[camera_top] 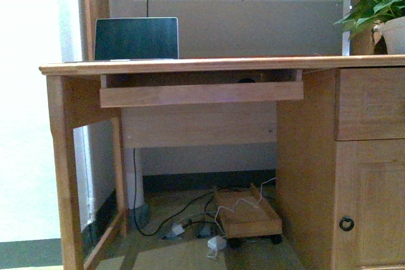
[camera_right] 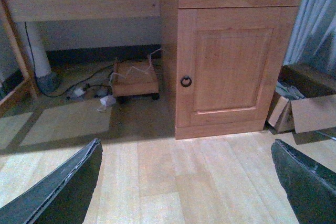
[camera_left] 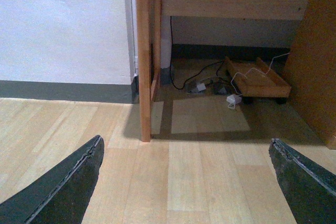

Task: Place mouse

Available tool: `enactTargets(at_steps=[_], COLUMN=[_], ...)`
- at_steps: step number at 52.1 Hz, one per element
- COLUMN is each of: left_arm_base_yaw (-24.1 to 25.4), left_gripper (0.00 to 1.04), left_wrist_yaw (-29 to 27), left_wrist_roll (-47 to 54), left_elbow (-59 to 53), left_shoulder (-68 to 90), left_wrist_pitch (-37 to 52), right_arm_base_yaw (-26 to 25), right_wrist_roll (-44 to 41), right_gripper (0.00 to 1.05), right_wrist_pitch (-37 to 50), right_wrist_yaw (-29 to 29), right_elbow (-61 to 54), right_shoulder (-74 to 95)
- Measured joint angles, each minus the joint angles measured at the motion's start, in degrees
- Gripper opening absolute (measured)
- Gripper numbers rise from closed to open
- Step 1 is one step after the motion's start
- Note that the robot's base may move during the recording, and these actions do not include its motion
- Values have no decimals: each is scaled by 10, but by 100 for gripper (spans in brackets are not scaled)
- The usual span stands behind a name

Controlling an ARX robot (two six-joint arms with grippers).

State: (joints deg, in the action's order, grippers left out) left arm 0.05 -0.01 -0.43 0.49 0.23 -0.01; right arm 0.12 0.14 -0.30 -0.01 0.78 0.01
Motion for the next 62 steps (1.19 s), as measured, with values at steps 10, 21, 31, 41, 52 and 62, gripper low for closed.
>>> enactTargets(at_steps=[10,21,31,41,52,62], left_arm_base_yaw=[0,0,0,0,0,0], left_gripper=[97,97,97,97,97,97], left_wrist_yaw=[0,0,0,0,0,0], left_wrist_roll=[0,0,0,0,0,0], left_elbow=[0,0,0,0,0,0], left_shoulder=[0,0,0,0,0,0], left_wrist_pitch=[0,0,0,0,0,0], right_arm_base_yaw=[0,0,0,0,0,0], right_wrist_roll=[0,0,0,0,0,0], right_gripper=[97,97,97,97,97,97], right_wrist_pitch=[0,0,0,0,0,0], right_wrist_yaw=[0,0,0,0,0,0], right_elbow=[0,0,0,0,0,0], right_shoulder=[0,0,0,0,0,0])
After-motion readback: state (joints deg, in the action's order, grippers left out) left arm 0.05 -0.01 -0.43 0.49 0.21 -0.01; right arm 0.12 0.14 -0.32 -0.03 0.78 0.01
